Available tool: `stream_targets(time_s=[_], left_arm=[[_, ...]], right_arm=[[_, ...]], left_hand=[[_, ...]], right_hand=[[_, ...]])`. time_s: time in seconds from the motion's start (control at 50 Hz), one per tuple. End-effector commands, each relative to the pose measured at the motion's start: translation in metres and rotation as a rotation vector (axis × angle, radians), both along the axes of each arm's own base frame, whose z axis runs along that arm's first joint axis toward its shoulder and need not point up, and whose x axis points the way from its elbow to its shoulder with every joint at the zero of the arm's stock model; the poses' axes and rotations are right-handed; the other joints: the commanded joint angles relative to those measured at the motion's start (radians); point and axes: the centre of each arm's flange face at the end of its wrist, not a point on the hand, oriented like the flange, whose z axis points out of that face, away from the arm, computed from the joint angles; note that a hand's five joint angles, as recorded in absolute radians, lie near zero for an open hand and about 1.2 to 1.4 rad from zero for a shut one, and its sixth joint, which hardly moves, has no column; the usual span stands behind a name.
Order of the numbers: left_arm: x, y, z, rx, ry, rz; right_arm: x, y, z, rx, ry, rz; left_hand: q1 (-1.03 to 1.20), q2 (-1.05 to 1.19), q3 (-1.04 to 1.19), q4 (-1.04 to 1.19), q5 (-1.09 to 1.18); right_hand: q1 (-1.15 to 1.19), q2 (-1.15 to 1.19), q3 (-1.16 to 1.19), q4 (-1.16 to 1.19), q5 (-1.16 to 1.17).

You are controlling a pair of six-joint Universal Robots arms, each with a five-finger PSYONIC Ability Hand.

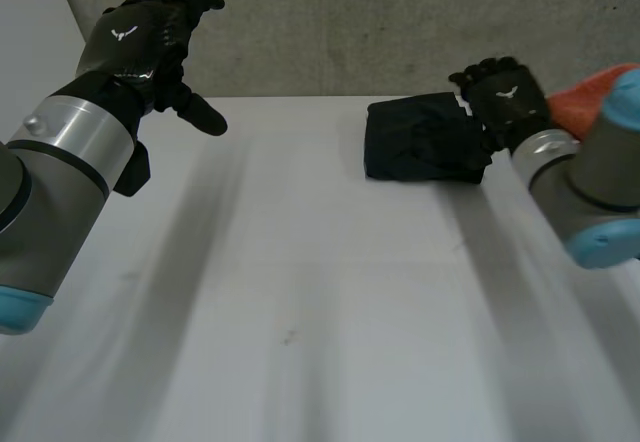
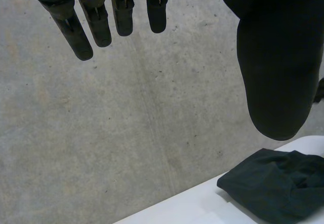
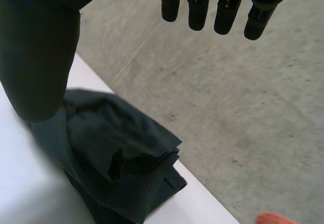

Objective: Fold the laundry.

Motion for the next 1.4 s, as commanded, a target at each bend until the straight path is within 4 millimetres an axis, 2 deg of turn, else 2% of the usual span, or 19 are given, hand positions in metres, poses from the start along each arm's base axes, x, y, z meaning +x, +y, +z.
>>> stream_targets(time_s=[0.02,0.1,0.2,0.32,0.34,0.4,0.46,0.52,0.56,0.62,0.64,0.7,0.72,0.78,0.94,1.06,1.26,1.38,1.4], left_arm=[[-0.001,-0.003,-0.006,0.003,-0.001,0.003],[-0.001,-0.005,-0.007,0.003,-0.001,0.004],[-0.001,-0.007,-0.008,-0.001,-0.001,0.008],[0.002,-0.013,-0.009,-0.008,0.002,0.021],[0.003,-0.014,-0.009,-0.008,0.002,0.026],[0.004,-0.015,-0.009,-0.006,0.003,0.03],[0.005,-0.016,-0.009,-0.009,0.004,0.034],[0.008,-0.018,-0.007,-0.013,0.006,0.044],[0.01,-0.019,-0.006,-0.016,0.007,0.05],[0.013,-0.021,-0.002,-0.024,0.01,0.06],[0.015,-0.022,-0.002,-0.025,0.012,0.065],[0.017,-0.022,0.0,-0.031,0.013,0.072],[0.018,-0.022,0.003,-0.04,0.017,0.075],[0.022,-0.017,0.014,-0.069,0.03,0.081],[0.035,-0.017,0.029,-0.107,0.048,0.115],[0.036,-0.018,0.029,-0.106,0.049,0.118],[0.033,-0.019,0.021,-0.082,0.035,0.111],[0.029,-0.015,-0.003,-0.012,0.003,0.097],[0.029,-0.014,-0.007,-0.001,0.0,0.093]], right_arm=[[0.022,-0.043,-0.061,-0.044,0.109,0.025],[0.025,-0.055,-0.081,-0.05,0.118,0.025],[0.028,-0.065,-0.088,-0.078,0.115,0.027],[0.032,-0.072,-0.098,-0.089,0.115,0.049],[0.034,-0.073,-0.097,-0.097,0.113,0.057],[0.034,-0.074,-0.096,-0.104,0.111,0.06],[0.036,-0.072,-0.09,-0.112,0.11,0.058],[0.036,-0.063,-0.056,-0.138,0.104,0.065],[0.034,-0.048,-0.013,-0.18,0.093,0.077],[0.034,-0.024,0.031,-0.224,0.071,0.098],[0.037,-0.005,0.057,-0.254,0.054,0.122],[0.049,0.031,0.089,-0.282,0.018,0.182],[0.056,0.056,0.106,-0.288,-0.014,0.226],[0.062,0.095,0.121,-0.254,-0.078,0.291],[0.063,0.141,0.13,-0.082,-0.268,0.376],[0.066,0.143,0.124,0.012,-0.36,0.4],[0.066,0.1,0.057,0.091,-0.211,0.199],[0.053,0.099,0.004,0.136,0.188,0.054],[0.05,0.1,0.0,0.144,0.218,0.045]], left_hand=[[-0.052,-0.033,-0.037,-0.031,-0.045],[-0.052,-0.033,-0.037,-0.031,-0.045],[-0.052,-0.033,-0.037,-0.031,-0.045],[-0.052,-0.033,-0.037,-0.031,-0.045],[-0.049,-0.03,-0.034,-0.028,-0.042],[-0.049,-0.03,-0.034,-0.028,-0.042],[-0.049,-0.03,-0.034,-0.028,-0.042],[-0.049,-0.03,-0.034,-0.028,-0.042],[-0.049,-0.03,-0.034,-0.028,-0.042],[-0.049,-0.03,-0.034,-0.028,-0.042],[-0.049,-0.03,-0.034,-0.028,-0.042],[-0.049,-0.03,-0.034,-0.028,-0.042],[-0.049,-0.03,-0.034,-0.028,-0.042],[-0.049,-0.03,-0.034,-0.028,-0.042],[-0.049,-0.03,-0.034,-0.028,-0.042],[-0.049,-0.03,-0.034,-0.028,-0.042],[-0.052,-0.033,-0.037,-0.031,-0.045],[-0.046,-0.028,-0.031,-0.025,-0.039],[-0.043,-0.025,-0.028,-0.022,-0.036]], right_hand=[[-0.057,-0.039,-0.037,-0.034,-0.048],[-0.057,-0.039,-0.037,-0.034,-0.048],[-0.006,0.012,0.014,0.017,0.003],[0.51,0.527,0.53,0.533,0.519],[0.77,0.787,0.79,0.793,0.779],[1.163,1.181,1.184,1.187,1.173],[1.165,1.182,1.185,1.188,1.174],[1.165,1.182,1.185,1.188,1.174],[1.165,1.182,1.185,1.188,1.174],[1.165,1.182,1.185,1.188,1.174],[1.165,1.182,1.185,1.188,1.174],[1.165,1.182,1.185,1.188,1.174],[1.165,1.182,1.185,1.188,1.174],[1.165,1.182,1.185,1.188,1.174],[1.165,1.182,1.185,1.188,1.174],[1.165,1.182,1.185,1.188,1.174],[1.142,1.16,1.163,1.166,1.152],[0.026,0.044,0.047,0.05,0.036],[-0.049,-0.031,-0.029,-0.026,-0.04]])
